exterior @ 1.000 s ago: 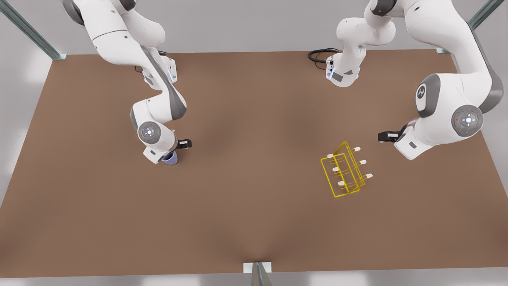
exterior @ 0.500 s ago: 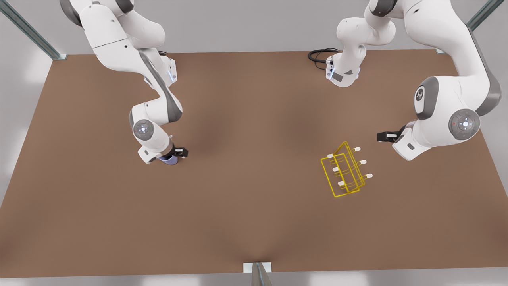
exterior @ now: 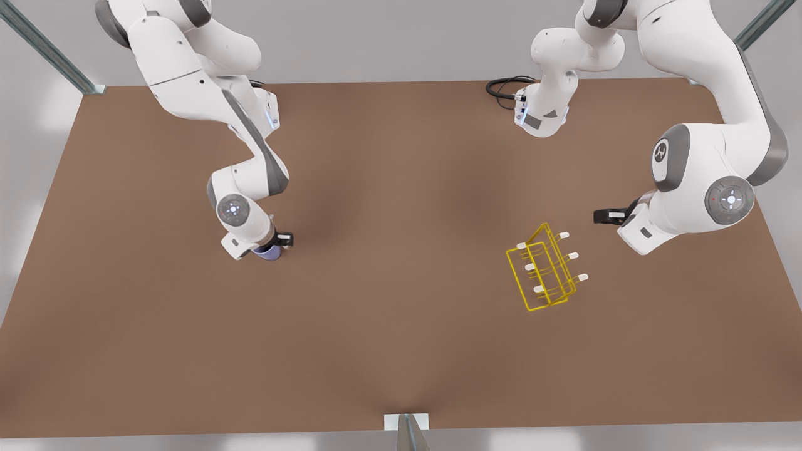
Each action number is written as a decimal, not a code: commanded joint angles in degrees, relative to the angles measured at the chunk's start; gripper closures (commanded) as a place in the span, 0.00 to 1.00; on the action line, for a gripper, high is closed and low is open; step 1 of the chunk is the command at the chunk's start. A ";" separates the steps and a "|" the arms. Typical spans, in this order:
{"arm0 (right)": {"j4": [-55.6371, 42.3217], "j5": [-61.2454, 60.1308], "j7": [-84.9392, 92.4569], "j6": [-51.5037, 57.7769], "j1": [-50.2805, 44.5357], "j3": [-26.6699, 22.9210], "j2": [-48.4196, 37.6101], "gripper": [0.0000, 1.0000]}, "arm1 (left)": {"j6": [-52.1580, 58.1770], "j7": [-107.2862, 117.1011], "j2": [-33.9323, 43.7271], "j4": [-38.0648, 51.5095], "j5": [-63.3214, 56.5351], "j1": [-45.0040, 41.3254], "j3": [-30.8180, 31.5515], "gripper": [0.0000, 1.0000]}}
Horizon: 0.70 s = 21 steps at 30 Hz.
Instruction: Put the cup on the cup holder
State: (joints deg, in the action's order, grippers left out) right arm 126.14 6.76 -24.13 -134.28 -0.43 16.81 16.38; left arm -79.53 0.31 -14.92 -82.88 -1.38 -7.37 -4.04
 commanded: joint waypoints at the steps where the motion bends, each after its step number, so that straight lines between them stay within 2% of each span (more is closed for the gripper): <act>1: -0.28 0.18 0.49 -0.37 -0.19 -0.02 0.76 0.44 | 0.08 0.04 0.06 0.08 -0.03 -0.01 -0.01 0.00; 2: -0.28 0.18 0.49 -0.81 -0.19 -0.02 1.11 0.49 | 0.08 -0.05 0.06 0.00 -0.03 -0.01 -0.01 0.00; 4: -0.19 0.18 0.58 -1.07 -0.19 -0.11 1.29 0.53 | 0.08 0.04 0.06 0.00 -0.03 -0.01 -0.01 0.00; 6: -0.36 0.27 0.58 -1.16 0.08 -0.20 1.20 0.79 | 0.08 -0.05 0.06 0.08 -0.12 -0.01 -0.01 0.00; 12: -0.54 0.89 0.32 1.39 0.34 -0.11 -0.38 0.79 | 0.17 -0.05 -0.02 0.08 -0.12 -0.01 -0.01 0.00; 14: -4.23 0.01 -0.12 3.50 0.52 0.15 -0.56 0.79 | 0.08 -0.05 -0.02 0.08 -0.12 -0.01 -0.01 0.00; 15: -5.20 -9.12 0.84 3.32 0.52 0.24 -0.30 0.79 | 0.17 -0.05 -0.02 0.08 -0.12 -0.01 -0.01 0.00; 16: -6.95 -11.24 0.84 3.41 0.25 0.33 0.32 0.79 | 0.17 -0.05 0.06 0.08 -0.12 -0.01 -0.01 0.00; 21: -17.32 -45.60 8.31 3.23 -1.33 -0.02 8.40 0.79 | 0.61 0.57 0.06 0.08 -0.21 -0.01 -0.01 0.00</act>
State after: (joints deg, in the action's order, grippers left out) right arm 109.95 -24.32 -21.91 -131.91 -1.29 16.88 23.97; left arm -79.23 0.39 -14.92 -82.82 -1.48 -7.38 -4.04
